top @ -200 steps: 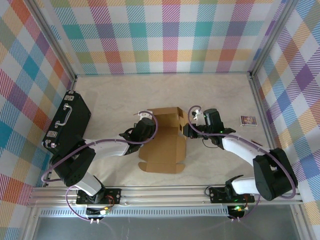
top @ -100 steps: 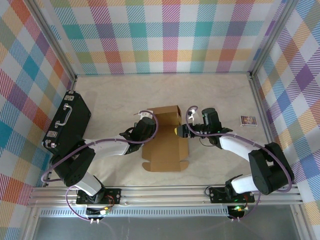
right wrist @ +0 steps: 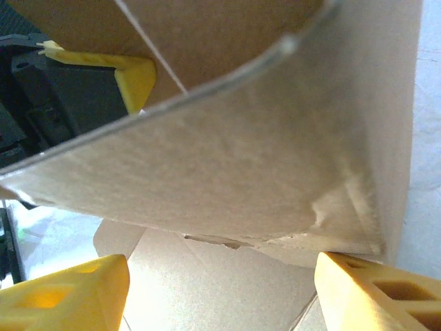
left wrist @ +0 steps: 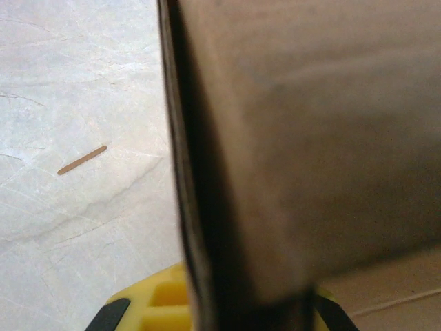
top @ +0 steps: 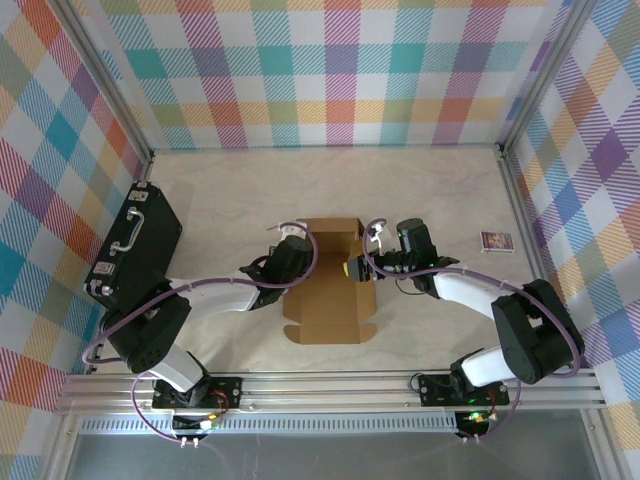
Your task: Fold the paper box
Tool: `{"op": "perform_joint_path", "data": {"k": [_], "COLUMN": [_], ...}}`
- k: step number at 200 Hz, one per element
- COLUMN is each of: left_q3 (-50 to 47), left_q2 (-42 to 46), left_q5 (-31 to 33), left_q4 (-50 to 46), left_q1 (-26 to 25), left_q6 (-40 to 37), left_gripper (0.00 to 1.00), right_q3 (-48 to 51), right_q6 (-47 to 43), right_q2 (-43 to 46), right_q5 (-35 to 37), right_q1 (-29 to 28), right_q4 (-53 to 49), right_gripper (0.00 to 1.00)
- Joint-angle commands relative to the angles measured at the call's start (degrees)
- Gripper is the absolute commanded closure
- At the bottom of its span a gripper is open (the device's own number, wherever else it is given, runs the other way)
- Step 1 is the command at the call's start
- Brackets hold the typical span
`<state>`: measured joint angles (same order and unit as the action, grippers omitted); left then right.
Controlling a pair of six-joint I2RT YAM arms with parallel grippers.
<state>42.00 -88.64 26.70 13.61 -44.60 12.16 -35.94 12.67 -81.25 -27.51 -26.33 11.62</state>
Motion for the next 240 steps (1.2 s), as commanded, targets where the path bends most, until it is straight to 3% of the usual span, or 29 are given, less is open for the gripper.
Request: {"op": "perform_joint_path", "data": {"k": [1, 22, 46, 54, 82, 117, 161, 218, 240], "left_q3": [-0.78, -0.71, -0.73, -0.75, -0.93, -1.04, -0.98, -0.95, -0.75], "left_q2": [0.29, 0.21, 0.24, 0.30, 0.53, 1.90, 2.07, 0.36, -1.27], "left_q5": [-0.06, -0.01, 0.02, 0.08, 0.49, 1.16, 1.28, -1.29, -2.35], "left_q4": [1.60, 1.62, 1.82, 1.94, 2.04, 0.93, 2.31, 3.23, 3.38], "left_q1": [-1.54, -1.54, -1.66, -1.73, -1.89, -1.90, -1.90, -1.90, -1.90], "left_q6": [-1.00, -1.35, -1.61, -1.75, -2.23, -3.42, -5.45, -8.21, -8.25], "left_gripper": [1.00, 1.00, 1.00, 1.00, 1.00, 1.00, 1.00, 1.00, 1.00], "right_q3": [1.14, 1.02, -0.12, 0.12, -0.66, -1.29, 3.30, 7.84, 8.41], "right_q6": [-2.91, -9.11, -17.64, -16.99, -20.62, -21.99, -22.42, -18.76, -19.19], "right_q2": [2.24, 3.75, 4.13, 3.50, 0.90, -1.01, 0.49, -1.32, -1.36], "right_q5": [1.42, -2.40, 3.54, 5.31, 1.69, 2.49, 4.04, 14.40, 16.57], "right_q1": [-0.05, -0.04, -0.04, 0.35, 1.01, 0.90, 0.92, 0.65, 0.66], "right_q4": [2.74, 1.37, -3.76, -3.09, -0.76, 1.45, 11.24, 26.36, 27.37], "right_gripper": [0.29, 0.38, 0.41, 0.42, 0.45, 0.60, 0.61, 0.62, 0.62]}}
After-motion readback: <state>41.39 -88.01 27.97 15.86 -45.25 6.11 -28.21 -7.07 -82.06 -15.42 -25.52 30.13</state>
